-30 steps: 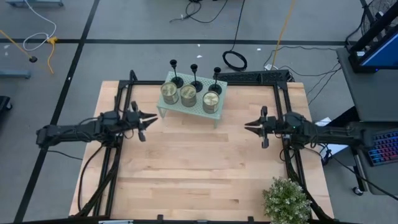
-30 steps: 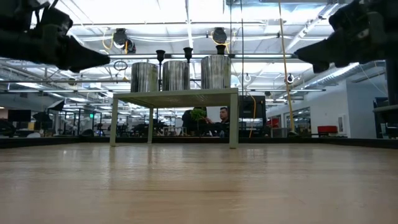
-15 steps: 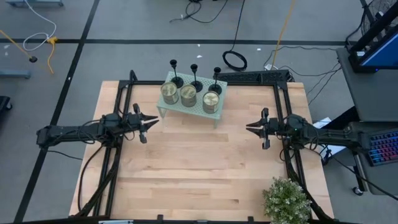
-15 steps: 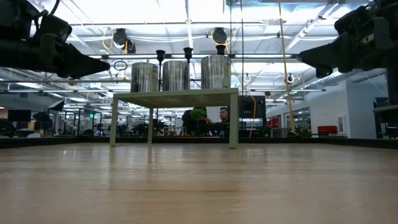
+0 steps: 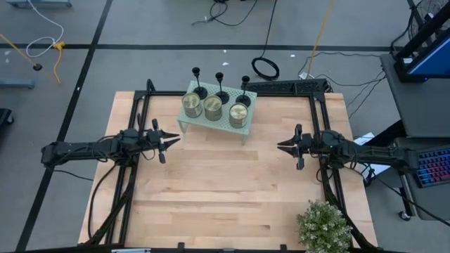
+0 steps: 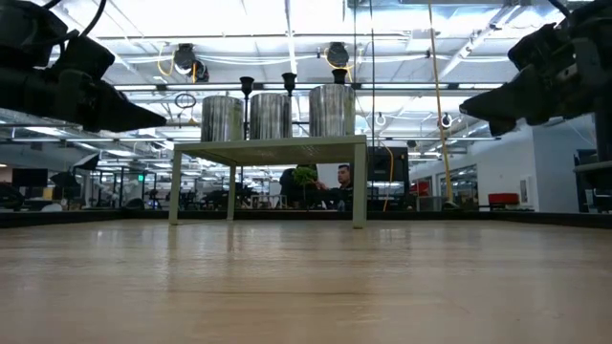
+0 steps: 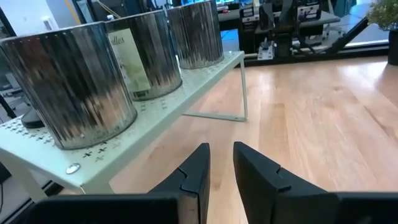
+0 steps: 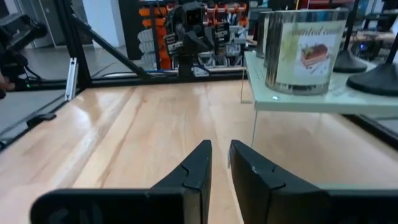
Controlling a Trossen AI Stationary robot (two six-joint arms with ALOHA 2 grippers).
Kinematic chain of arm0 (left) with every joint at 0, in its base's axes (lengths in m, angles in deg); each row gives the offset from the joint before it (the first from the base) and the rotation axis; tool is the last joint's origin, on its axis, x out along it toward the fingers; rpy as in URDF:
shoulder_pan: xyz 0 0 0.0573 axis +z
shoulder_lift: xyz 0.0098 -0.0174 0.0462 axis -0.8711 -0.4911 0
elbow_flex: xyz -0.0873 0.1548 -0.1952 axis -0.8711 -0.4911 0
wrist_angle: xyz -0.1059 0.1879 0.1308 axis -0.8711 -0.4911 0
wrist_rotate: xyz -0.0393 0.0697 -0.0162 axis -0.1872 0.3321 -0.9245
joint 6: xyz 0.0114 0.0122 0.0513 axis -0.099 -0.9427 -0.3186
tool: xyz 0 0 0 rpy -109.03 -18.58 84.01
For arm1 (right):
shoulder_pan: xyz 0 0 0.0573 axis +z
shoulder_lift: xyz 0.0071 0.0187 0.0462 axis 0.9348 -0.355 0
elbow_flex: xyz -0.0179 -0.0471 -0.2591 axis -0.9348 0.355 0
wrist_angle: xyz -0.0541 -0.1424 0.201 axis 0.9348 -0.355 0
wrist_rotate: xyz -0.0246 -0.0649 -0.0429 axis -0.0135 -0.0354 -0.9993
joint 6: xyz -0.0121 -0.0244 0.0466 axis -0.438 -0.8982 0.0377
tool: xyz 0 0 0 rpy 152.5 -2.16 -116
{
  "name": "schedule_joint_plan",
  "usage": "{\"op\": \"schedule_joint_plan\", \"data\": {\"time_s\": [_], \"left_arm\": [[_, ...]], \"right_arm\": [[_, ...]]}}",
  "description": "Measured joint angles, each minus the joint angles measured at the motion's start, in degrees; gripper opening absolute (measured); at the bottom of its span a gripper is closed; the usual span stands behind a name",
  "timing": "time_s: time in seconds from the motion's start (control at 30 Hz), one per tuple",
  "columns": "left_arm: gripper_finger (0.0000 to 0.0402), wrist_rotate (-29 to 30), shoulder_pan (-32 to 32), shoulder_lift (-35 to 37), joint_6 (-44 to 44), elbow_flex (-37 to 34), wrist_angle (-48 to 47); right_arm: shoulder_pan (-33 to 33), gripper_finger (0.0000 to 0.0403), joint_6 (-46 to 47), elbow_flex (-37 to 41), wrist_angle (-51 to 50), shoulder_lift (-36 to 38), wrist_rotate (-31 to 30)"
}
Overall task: Pick & Place candle stick holders
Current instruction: Return to Home Position
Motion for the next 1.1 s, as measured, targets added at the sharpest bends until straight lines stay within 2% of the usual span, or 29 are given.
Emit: {"op": "schedule_joint_plan", "data": {"time_s": [0.4, 1.1], "left_arm": [[0.0076, 0.0, 0.01, 0.0, 0.15, 0.0, 0.05], [0.0076, 0.0, 0.0, 0.0, 0.13, 0.0, 0.05]], "right_arm": [[0.0, 0.005, 2.75, 0.05, -6.63, 0.0, -0.2], [0.0, 0.005, 3.42, 0.1, -6.43, -0.02, -0.02]]}}
